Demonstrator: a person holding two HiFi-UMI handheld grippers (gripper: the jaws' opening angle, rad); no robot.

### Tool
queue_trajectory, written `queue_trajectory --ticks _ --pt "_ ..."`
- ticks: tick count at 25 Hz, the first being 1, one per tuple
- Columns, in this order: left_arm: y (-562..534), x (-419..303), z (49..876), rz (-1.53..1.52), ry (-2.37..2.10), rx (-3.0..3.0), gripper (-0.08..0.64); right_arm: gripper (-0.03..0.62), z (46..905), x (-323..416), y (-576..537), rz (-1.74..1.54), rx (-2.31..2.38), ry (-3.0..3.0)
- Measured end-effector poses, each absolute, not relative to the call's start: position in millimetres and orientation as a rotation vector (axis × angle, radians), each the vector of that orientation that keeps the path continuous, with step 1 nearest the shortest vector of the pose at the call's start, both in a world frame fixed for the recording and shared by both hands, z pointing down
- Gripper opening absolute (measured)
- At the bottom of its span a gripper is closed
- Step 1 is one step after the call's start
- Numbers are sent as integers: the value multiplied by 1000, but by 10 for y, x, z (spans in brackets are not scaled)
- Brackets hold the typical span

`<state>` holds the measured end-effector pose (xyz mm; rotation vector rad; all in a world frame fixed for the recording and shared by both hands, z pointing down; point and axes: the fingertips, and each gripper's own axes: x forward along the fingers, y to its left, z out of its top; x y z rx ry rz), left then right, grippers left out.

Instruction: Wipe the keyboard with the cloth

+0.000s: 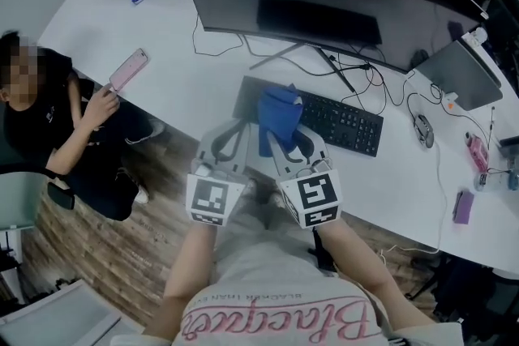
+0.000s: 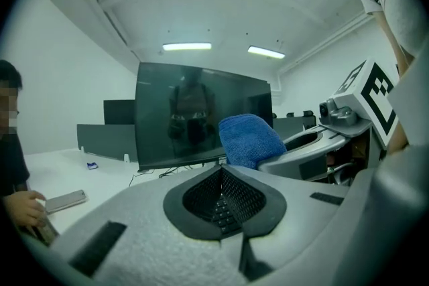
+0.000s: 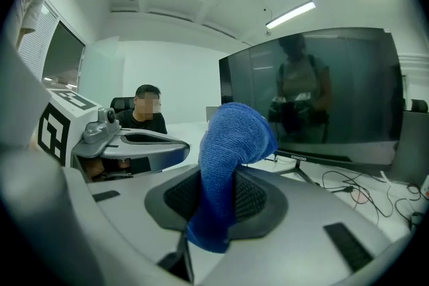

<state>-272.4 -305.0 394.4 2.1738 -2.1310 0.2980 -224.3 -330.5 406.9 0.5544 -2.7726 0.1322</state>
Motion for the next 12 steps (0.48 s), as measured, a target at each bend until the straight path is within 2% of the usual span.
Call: queue_trajectory --ticks 12 --pt "-3228 -3474 4336 343 -2040 2148 5 92 4380 -3076 -3397 136 510 -2698"
